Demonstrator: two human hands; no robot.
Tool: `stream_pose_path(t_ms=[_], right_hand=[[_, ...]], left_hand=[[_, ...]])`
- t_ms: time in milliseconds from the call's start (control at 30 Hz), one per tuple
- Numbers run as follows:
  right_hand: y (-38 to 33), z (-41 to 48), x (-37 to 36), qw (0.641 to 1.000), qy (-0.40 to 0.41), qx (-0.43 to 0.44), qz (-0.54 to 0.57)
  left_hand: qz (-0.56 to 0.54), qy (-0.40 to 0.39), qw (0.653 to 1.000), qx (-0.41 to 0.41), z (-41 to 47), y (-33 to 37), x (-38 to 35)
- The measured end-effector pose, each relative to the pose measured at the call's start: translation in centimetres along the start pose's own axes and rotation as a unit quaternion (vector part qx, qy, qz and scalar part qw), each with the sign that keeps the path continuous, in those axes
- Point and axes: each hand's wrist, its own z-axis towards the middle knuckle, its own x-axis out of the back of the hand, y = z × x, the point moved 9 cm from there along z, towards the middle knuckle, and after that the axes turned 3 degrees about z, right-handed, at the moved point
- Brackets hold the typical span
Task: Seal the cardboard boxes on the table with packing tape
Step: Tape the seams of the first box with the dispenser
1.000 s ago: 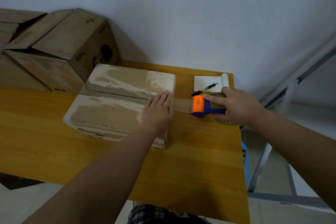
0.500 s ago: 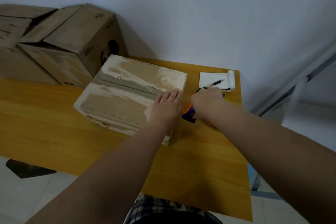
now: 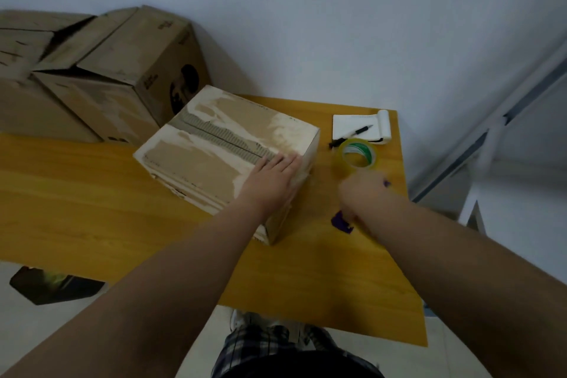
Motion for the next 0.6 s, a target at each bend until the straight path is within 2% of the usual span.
stream_pose_path(t_ms=[67,167,267,400,500,567,600], right_hand=[[1.1,0.3,-3.1,0.992,0.003,0.005,0.123],[1.3,0.9,-4.7,0.934,0.006,0.019,0.356],[-0.5,1.2,-6.5,0.842,0.004,0.001,0.539],[-3.5,0.7,-10.9,0.718,0.001,-0.099,0.689],[-6.7,0.5,-14.4,0.625,-0.027,-0.166,0.762],[-7.4,0.1,-14.7,0.634,0.027,-0.197,0.748],[-7.1,-0.2,-14.3,0.685,0.059,-0.219,0.692]], left_hand=[[-0.008,-0.006,0.999,-0.034,-0.7,-0.5,-0.1],[-0.005,-0.025,0.995,-0.094,-1.4,-1.0,-0.2],[0.010,-0.043,0.988,-0.149,-2.7,-3.3,0.4],[0.042,-0.050,0.976,-0.206,-5.5,-5.6,1.1],[0.035,-0.032,0.987,-0.154,-6.2,-6.3,0.8],[0.026,-0.030,0.991,-0.128,-6.5,-6.7,0.3],[0.026,-0.031,0.991,-0.130,-6.7,-6.8,0.1]])
